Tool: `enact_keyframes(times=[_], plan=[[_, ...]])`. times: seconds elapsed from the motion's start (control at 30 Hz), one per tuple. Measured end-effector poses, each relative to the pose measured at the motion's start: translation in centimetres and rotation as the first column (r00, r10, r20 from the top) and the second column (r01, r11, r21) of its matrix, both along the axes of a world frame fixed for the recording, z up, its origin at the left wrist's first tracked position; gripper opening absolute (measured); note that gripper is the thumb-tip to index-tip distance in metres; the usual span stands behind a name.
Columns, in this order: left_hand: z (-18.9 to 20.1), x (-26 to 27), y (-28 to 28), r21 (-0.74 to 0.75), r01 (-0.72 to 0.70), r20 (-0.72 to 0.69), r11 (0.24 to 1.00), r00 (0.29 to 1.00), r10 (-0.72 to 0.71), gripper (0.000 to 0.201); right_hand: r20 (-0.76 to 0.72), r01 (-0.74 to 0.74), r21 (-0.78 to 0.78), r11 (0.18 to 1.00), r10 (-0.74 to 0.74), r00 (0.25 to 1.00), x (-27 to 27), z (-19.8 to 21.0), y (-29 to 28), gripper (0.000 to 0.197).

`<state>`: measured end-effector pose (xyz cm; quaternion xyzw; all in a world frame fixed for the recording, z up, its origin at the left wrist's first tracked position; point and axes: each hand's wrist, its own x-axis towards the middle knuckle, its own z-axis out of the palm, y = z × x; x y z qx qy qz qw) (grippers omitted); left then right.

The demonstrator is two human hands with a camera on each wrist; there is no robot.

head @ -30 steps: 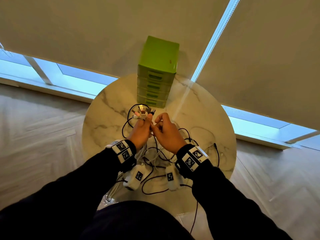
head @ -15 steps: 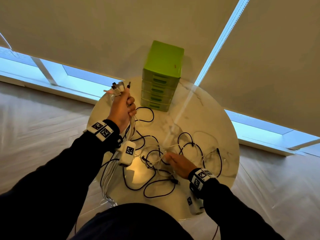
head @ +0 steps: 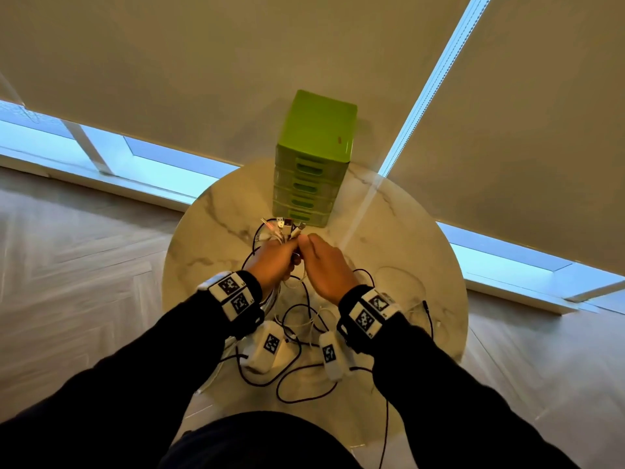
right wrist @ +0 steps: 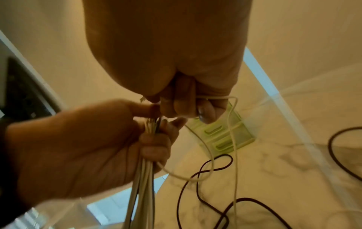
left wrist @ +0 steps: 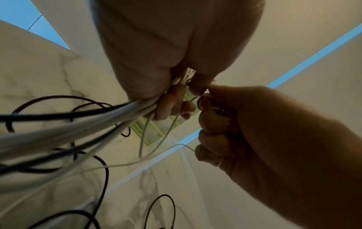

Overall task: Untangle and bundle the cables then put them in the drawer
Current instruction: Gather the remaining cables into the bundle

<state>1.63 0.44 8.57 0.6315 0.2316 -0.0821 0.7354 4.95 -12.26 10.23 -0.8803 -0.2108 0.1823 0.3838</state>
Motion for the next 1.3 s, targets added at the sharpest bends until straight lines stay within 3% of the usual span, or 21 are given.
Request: enact_keyframes(times=[0.17,0.3,0.4,0.5,0.6,0.73,0.83,0.93,1.1,1.3], plan=[[0.4,0.2,0.8,-0.258,-0.196,0.015,0.946,0.978,0.207,0.032,0.017,-0.145,0.033,0.989,0.144,0.989,-1.8,-0.4,-0.1,0.041],[1.0,0.5,1.5,-0.429,-0.356,-0.027,0.83,0.924,0.382,0.035,-0.037,-0.314,-0.013,0.949,0.313,0.949,-3.4,-1.4,-1.2,0.04],[1.9,0.7,3.1,-0.587,-0.401,-0.029,0.703,0.878,0.477,0.038,-0.136,-0.398,-0.105,0.911,0.384,0.913,-4.1,-3.4,-3.1,0.04],[2.6,0.6,5.5,-0.643,-0.365,0.03,0.673,0.866,0.499,0.037,-0.227,-0.381,-0.151,0.912,0.343,0.911,-3.6,-5.4,-5.8,0.035],[3.4,0.4,7.6,-0.585,-0.351,0.135,0.731,0.847,0.515,0.035,-0.27,-0.365,-0.252,0.896,0.297,0.916,-1.9,-6.5,-8.5,0.033],[4.1,0.1,7.6,-0.347,-0.349,0.255,0.87,0.858,0.446,0.028,-0.211,-0.254,-0.375,0.892,0.185,0.96,1.0,-5.3,-9.4,0.043],[3.4,-0.5,4.7,-0.072,-0.261,0.295,0.963,0.916,0.27,0.017,-0.041,-0.089,-0.314,0.945,0.08,0.996,2.6,-2.8,-6.8,0.044],[1.8,-1.0,1.8,0.095,-0.15,0.24,0.984,0.963,0.124,0.017,0.066,-0.045,-0.179,0.983,0.057,0.996,2.9,-0.4,-3.4,0.041],[1.5,-1.2,0.1,0.038,-0.07,0.136,0.997,0.989,0.064,0.031,0.106,-0.046,-0.05,0.998,0.051,0.993,1.8,1.5,0.5,0.034],[1.5,-1.3,1.3,0.02,-0.098,0.089,0.995,0.991,0.096,0.038,0.115,-0.132,0.022,0.991,0.129,0.985,1.4,1.3,0.7,0.034]])
